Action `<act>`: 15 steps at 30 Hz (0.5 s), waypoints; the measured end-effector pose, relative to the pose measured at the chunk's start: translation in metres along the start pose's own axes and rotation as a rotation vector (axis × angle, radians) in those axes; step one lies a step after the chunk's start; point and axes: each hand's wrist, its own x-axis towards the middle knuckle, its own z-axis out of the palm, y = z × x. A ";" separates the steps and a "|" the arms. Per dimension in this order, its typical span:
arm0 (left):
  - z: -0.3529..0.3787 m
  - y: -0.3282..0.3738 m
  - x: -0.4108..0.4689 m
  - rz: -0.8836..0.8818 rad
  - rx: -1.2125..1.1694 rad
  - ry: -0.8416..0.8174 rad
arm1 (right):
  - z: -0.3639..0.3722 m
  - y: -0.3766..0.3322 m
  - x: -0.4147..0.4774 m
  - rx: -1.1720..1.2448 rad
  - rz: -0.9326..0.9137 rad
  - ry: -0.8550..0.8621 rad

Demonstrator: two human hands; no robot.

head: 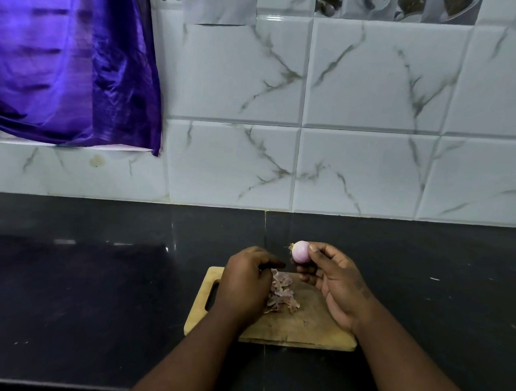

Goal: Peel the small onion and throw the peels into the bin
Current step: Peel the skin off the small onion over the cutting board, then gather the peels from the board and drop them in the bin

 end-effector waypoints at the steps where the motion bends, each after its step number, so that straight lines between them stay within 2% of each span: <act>1: 0.000 0.002 0.000 -0.016 -0.024 -0.007 | 0.000 0.001 0.001 -0.005 0.000 0.008; 4: -0.001 0.006 -0.001 -0.069 -0.139 0.002 | 0.001 0.001 0.002 -0.023 0.009 0.022; 9: 0.003 0.004 -0.001 -0.026 -0.230 0.059 | 0.002 -0.001 0.000 -0.039 0.008 0.012; 13: 0.000 0.007 0.000 -0.227 -0.540 0.297 | 0.001 0.001 0.002 0.000 0.015 0.034; 15: 0.000 0.004 0.000 -0.311 -0.408 0.416 | 0.000 0.002 0.004 0.010 0.028 0.054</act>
